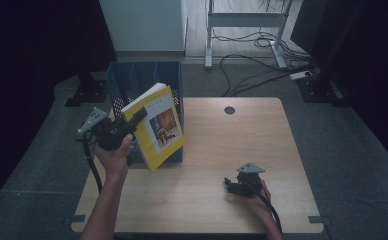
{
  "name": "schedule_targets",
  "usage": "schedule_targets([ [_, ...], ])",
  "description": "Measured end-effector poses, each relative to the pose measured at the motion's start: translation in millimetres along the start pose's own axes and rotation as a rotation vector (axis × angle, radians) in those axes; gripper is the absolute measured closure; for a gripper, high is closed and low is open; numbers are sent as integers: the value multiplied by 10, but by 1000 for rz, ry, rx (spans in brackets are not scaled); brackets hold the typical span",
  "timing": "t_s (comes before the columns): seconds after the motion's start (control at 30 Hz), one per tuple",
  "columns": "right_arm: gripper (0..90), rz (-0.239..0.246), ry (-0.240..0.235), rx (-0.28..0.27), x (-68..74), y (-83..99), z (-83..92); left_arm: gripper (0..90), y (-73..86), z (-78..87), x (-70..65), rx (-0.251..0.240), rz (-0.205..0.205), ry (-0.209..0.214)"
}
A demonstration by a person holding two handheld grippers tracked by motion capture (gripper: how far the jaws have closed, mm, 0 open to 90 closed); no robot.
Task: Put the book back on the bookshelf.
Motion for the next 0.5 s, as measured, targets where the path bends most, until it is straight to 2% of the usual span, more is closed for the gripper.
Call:
schedule_targets([
  [0.33,240,-2,-1,-1,-1,0,0,756,-112,-110,0,-5,-8,-38],
  [0.5,240,-2,-1,-1,-1,0,0,757,-139,-149,-11,-14,-5,-37],
])
Point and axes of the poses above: each handheld gripper's, and its own axes: z roughly backward along the jaws, y roughly out of its underside, x roughly to its left, the point moved 1 cm from there along -z, roughly forward along the jaws, and after that the axes turned 13 degrees about z, right-handed, at the moved point
